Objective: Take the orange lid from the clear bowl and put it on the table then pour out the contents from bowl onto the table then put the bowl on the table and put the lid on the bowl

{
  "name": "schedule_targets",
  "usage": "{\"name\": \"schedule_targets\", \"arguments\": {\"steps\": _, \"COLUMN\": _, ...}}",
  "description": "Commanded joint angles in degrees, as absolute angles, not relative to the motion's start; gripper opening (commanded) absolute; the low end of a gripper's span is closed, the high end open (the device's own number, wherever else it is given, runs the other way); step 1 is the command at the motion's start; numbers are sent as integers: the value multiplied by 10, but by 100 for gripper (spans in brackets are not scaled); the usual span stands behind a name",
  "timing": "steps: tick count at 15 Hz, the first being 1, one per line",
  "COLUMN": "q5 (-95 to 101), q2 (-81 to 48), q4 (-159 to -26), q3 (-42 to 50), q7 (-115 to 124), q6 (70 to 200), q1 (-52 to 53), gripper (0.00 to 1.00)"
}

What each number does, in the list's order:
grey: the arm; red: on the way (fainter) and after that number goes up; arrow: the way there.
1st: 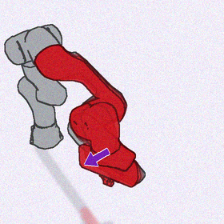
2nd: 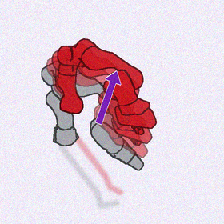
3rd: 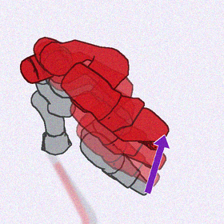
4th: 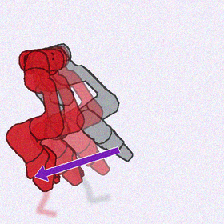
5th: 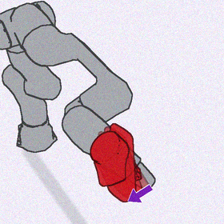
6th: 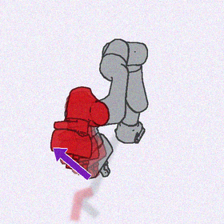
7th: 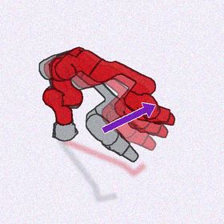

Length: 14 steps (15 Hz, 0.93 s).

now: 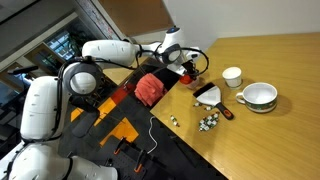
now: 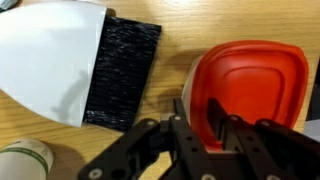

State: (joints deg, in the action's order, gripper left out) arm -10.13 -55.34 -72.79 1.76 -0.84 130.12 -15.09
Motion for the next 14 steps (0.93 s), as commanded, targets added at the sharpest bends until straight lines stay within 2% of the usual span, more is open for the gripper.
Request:
{"name": "schedule_targets", "arguments": {"steps": 1, "q5": -98, "q2": -552, "q4": -716, "q3": 22, "q7": -7, "q6": 1288, "q1": -148, "gripper": 65}}
{"name": "schedule_targets", "arguments": {"steps": 5, "q5": -101, "q2": -531, "q4": -738, "q3": 20, "q7": -9, "q6": 1307, "q1": -147, "gripper": 95}}
{"name": "schedule_targets", "arguments": {"steps": 6, "q5": -102, "q2": -521, "q4": -746, "q3": 18, "q7": -10, "q6": 1311, "q1": -146, "gripper": 99}}
{"name": "schedule_targets", "arguments": {"steps": 14, "q5": -94, "q2": -432, "q4": -808, "q3": 25, "q7": -6, "q6": 1322, "q1": -131, "gripper": 100}}
